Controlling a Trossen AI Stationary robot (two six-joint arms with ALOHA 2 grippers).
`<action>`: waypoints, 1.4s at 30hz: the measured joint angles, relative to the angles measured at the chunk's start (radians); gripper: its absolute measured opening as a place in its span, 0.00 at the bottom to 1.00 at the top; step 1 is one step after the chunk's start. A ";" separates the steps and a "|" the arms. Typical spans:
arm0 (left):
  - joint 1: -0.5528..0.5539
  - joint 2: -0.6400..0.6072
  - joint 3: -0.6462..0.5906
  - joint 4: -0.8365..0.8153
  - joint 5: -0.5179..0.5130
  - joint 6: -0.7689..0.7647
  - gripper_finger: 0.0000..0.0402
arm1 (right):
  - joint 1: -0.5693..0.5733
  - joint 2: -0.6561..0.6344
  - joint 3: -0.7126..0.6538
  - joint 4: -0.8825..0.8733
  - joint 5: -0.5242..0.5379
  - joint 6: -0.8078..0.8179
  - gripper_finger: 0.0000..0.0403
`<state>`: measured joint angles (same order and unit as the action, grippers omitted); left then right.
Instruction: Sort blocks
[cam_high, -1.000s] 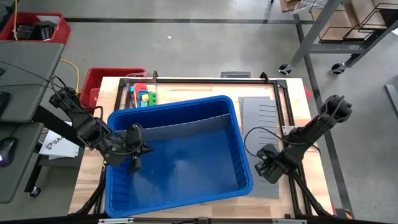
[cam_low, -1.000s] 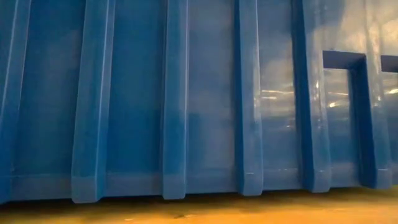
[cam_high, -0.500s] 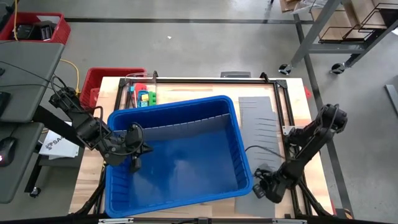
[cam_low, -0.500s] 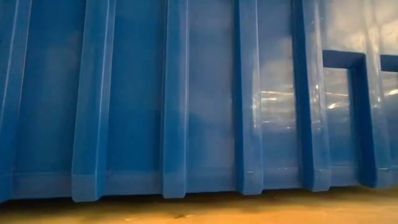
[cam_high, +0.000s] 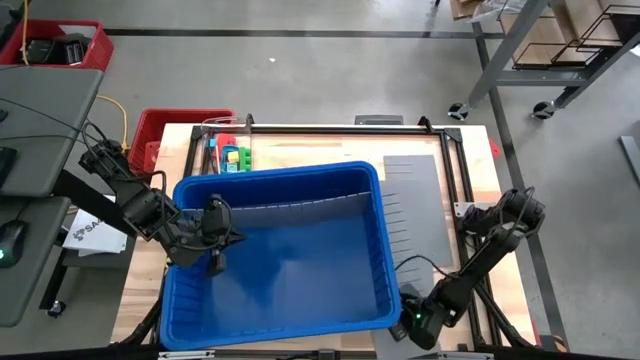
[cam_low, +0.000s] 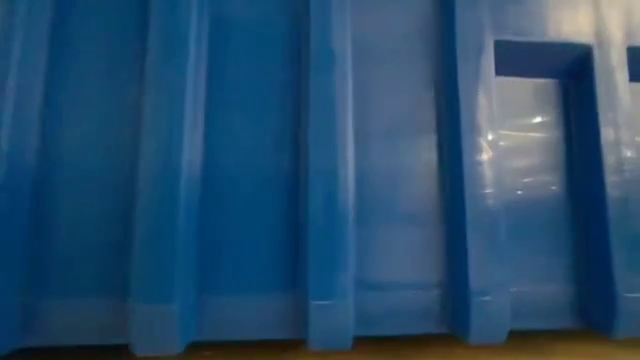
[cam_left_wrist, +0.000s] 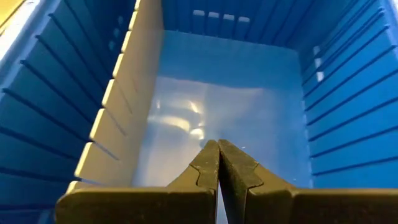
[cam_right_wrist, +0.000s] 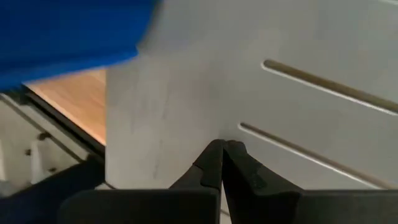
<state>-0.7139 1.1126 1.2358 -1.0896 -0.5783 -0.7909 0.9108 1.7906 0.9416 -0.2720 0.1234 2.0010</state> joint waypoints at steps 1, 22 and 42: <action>0.000 0.000 0.000 -0.010 -0.003 0.000 0.00 | -0.009 0.001 -0.002 0.026 0.012 -0.001 0.00; 0.000 -0.001 0.000 -0.027 -0.010 0.026 0.00 | 0.158 -0.040 0.091 -0.354 -0.253 0.060 0.00; 0.000 -0.001 0.000 -0.037 -0.008 0.008 0.00 | 0.161 0.090 0.267 -0.083 -0.081 0.007 0.00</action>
<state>-0.7143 1.1118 1.2358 -1.1271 -0.5865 -0.7826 1.0722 1.8801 1.2084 -0.3550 0.0424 2.0084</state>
